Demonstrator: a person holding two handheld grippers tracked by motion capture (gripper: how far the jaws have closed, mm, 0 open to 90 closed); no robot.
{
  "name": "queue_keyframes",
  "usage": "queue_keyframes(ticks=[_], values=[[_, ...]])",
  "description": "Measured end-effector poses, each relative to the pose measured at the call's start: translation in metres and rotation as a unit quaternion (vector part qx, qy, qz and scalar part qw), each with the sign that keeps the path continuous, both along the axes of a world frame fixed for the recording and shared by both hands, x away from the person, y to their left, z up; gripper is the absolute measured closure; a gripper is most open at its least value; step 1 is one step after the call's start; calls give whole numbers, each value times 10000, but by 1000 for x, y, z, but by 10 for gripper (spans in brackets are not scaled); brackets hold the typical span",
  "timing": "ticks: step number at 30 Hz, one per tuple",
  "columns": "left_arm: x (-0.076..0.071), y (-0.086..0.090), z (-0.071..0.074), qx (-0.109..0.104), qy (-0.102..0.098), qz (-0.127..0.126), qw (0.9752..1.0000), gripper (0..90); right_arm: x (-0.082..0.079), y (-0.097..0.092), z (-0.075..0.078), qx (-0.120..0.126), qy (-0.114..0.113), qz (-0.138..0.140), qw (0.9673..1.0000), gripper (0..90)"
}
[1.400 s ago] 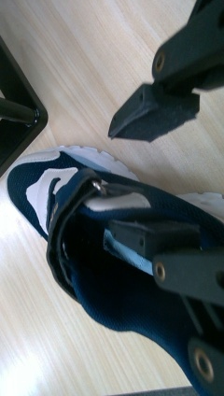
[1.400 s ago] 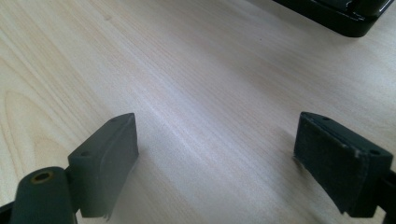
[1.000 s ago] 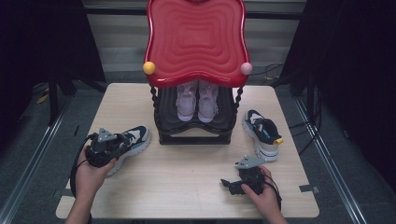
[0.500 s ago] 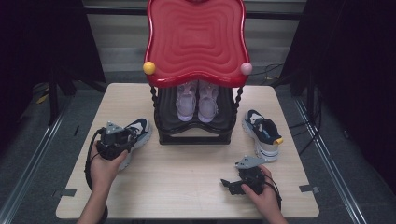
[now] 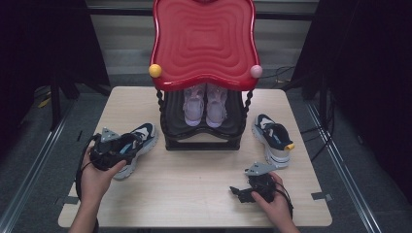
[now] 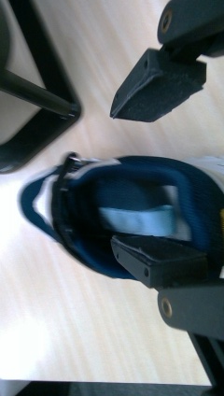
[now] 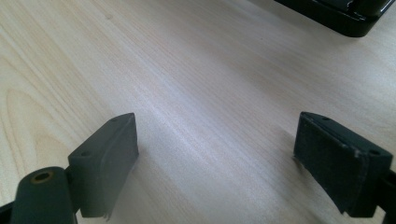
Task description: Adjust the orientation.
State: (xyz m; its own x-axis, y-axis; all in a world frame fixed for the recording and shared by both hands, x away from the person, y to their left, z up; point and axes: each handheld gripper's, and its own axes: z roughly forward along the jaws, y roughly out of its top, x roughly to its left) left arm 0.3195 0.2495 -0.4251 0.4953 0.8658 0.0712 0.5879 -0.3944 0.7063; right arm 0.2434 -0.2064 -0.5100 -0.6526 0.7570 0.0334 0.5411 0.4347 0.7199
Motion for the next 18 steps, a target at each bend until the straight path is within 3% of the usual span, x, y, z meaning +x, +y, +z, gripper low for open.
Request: queue_keyframes(ticks=[2, 6, 14, 18], values=[[-2, 0, 0, 39, 14, -45, 10000, 333, 0, 0, 0, 7, -1, 5, 10000, 130], [-5, -3, 0, -164, 106, -154, 9997, 326, 0, 0, 0, -7, -7, -13, 10000, 129], [-3, -11, -6, -65, 270, -345, 9990, 382, 0, 0, 0, -10, -15, -4, 10000, 129], [-1, -14, -7, 61, 236, -385, 9990, 448, 0, 0, 0, -6, -13, -6, 10000, 130]])
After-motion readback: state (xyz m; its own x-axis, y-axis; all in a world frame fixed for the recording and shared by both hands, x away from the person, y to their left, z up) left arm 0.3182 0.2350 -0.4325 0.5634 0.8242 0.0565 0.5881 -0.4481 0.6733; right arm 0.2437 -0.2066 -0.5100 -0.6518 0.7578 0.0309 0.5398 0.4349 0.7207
